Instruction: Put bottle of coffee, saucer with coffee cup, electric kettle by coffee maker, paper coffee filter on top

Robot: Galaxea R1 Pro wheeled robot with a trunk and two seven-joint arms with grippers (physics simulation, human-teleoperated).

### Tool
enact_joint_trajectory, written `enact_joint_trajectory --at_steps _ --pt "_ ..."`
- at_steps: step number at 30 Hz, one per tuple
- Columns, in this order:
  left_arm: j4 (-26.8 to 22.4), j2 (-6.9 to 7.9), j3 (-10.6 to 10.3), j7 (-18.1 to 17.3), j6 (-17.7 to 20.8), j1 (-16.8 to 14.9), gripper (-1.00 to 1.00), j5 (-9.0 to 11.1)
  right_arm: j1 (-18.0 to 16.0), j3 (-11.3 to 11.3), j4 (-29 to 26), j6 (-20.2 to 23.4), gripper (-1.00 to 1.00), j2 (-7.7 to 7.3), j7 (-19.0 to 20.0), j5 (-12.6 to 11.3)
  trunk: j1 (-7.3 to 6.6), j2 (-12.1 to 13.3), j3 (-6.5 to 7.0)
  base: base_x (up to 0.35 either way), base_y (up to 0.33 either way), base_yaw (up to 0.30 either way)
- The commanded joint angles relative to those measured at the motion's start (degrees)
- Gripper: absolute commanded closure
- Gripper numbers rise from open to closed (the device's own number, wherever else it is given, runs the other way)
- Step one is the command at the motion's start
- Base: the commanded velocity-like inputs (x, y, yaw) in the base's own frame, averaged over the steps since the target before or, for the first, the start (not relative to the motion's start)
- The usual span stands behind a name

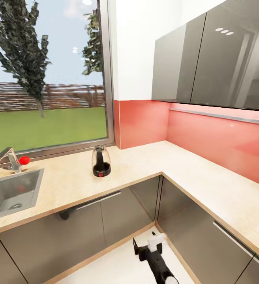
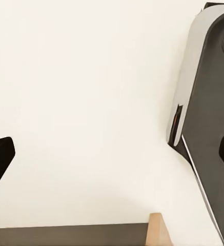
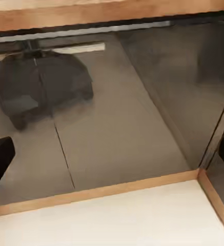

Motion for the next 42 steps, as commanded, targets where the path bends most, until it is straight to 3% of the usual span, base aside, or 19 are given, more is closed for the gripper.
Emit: enact_joint_trajectory --at_steps 1,4,6,12,24,28,32,42 --pt "-0.43 -0.24 -0.36 0.11 -0.17 0.09 -1.0 0.71 -0.2 0.33 -19.38 14.65 -1.0 5.44 -9.73 0.76 0.02 -0.03 -0.03 0.0 0.0 0.0" --pt "-0.55 -0.2 -0.29 0.11 -0.18 0.1 -1.0 0.85 -2.0 0.38 -24.26 21.66 -1.0 5.44 -10.67 1.64 0.02 -0.03 -0.03 0.0 0.0 0.0" --pt "-0.58 -0.28 -0.3 0.11 -0.18 0.1 -1.0 0.89 -7.15 0.39 -26.74 26.72 -1.0 5.44 -14.05 1.84 0.02 -0.03 -0.03 0.0 0.0 0.0" --pt "-0.57 -0.36 -0.39 0.11 -1.82 0.1 -1.0 0.9 -12.1 0.41 -28.51 28.44 -1.0 5.44 -17.75 1.8 0.02 -0.03 -0.03 0.0 0.0 0.0" --pt "-0.09 -0.5 -0.46 0.11 -3.99 0.1 -1.0 0.73 -12.78 0.55 -30.84 28.46 -1.0 5.44 -17.87 1.55 0.02 -0.03 -0.03 0.0 0.0 0.0" --pt "-0.07 -0.54 -0.46 0.11 -4.0 0.1 -1.0 0.72 -12.65 0.42 -30.6 28.36 -1.0 5.44 -17.87 -0.77 0.02 -0.03 -0.03 0.0 0.0 0.0" --pt "-0.06 -0.47 -0.41 0.11 -4.01 0.1 -1.0 0.78 -12.59 0.42 -29.21 28.34 -1.0 5.44 -17.91 -2.07 0.02 -0.03 -0.04 0.0 0.0 0.01" --pt "-0.13 -0.74 -0.17 0.11 -3.93 0.1 -1.0 1.15 -12.49 0.4 -24.8 28.28 -1.0 5.44 -17.92 -2.27 0.02 -0.03 -0.52 0.0 0.0 0.189"
